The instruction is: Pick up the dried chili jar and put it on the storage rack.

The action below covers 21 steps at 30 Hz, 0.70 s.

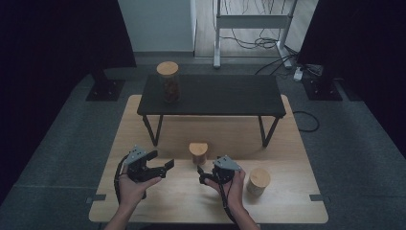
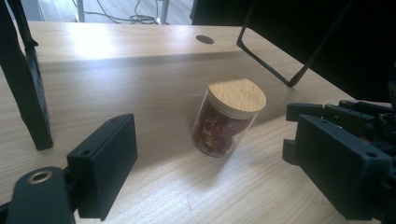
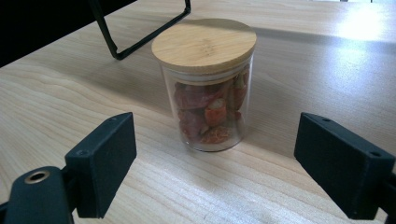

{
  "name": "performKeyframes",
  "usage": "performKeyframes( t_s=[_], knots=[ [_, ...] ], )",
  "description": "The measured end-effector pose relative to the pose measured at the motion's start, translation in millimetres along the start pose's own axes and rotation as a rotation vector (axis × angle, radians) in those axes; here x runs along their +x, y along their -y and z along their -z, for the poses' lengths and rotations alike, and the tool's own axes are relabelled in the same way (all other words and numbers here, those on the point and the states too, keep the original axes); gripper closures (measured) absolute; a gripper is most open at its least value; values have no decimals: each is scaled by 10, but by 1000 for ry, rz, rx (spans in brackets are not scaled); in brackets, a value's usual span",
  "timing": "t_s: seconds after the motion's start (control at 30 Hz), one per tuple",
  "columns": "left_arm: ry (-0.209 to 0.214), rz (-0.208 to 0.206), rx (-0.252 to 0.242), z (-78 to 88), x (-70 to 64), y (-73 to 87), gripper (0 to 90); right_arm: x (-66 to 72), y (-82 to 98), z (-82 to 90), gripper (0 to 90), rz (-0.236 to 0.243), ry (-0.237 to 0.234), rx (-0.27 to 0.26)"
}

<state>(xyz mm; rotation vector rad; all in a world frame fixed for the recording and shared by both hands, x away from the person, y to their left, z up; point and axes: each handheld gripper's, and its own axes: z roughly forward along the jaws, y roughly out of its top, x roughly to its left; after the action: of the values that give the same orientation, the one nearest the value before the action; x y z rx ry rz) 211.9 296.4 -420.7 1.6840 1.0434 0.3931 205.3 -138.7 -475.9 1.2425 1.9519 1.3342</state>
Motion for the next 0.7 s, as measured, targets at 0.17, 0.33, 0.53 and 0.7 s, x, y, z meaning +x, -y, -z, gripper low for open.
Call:
performKeyframes(
  t_s=[0.17,0.33,0.53,0.7],
  knots=[
    [4,2,5,-11,9,2,136,-13,-9,-56,124,-1,8,9],
    [5,5,10,-22,19,3,136,-22,-14,-104,124,-2,7,14],
    [7,8,14,-30,20,6,137,-32,-33,-187,124,-2,4,23],
    [9,10,17,-35,24,7,137,-32,-45,-244,124,-1,2,23]
  ],
)
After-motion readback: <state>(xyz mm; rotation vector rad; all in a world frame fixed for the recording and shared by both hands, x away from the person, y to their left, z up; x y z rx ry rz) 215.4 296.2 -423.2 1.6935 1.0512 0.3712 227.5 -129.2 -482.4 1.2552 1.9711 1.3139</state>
